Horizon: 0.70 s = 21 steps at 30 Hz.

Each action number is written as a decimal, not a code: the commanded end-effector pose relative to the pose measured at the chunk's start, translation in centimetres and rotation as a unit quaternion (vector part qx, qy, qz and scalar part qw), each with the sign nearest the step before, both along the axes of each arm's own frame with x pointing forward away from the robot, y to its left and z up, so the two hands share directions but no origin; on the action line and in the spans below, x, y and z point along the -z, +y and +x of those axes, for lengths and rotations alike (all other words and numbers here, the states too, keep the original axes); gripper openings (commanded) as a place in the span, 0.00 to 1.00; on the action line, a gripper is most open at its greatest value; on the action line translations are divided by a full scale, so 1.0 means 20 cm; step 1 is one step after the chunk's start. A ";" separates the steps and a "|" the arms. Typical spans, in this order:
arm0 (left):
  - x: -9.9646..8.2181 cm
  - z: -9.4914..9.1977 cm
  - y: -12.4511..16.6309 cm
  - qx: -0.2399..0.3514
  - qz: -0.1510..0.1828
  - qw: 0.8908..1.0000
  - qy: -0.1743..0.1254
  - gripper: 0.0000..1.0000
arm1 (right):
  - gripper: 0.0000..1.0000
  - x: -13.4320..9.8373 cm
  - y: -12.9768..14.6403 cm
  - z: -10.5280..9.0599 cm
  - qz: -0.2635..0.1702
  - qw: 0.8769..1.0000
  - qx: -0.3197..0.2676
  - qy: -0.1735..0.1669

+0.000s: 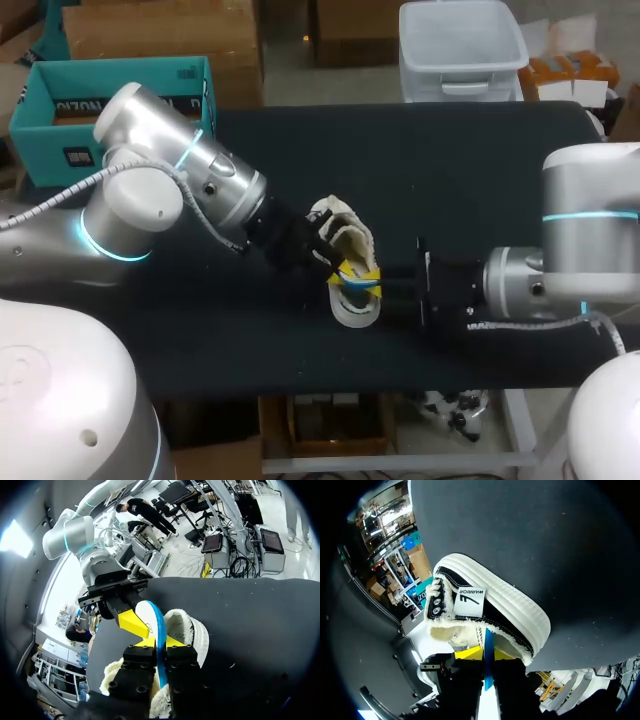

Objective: Open the shoe tongue, take the insole out of the shoe, put the insole back into the shoe, and pack the shoe into the shoebox

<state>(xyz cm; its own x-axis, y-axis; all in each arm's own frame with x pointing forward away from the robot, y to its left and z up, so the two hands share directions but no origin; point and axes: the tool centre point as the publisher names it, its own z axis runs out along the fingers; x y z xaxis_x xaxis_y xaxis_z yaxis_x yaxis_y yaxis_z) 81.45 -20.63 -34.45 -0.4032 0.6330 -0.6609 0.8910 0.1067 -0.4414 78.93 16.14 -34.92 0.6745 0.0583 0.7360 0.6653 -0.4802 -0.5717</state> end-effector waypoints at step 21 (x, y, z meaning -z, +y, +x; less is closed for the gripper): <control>0.12 0.13 0.01 -0.037 0.024 0.999 0.017 0.00 | 0.42 0.03 0.03 0.09 -0.029 0.999 0.000 0.016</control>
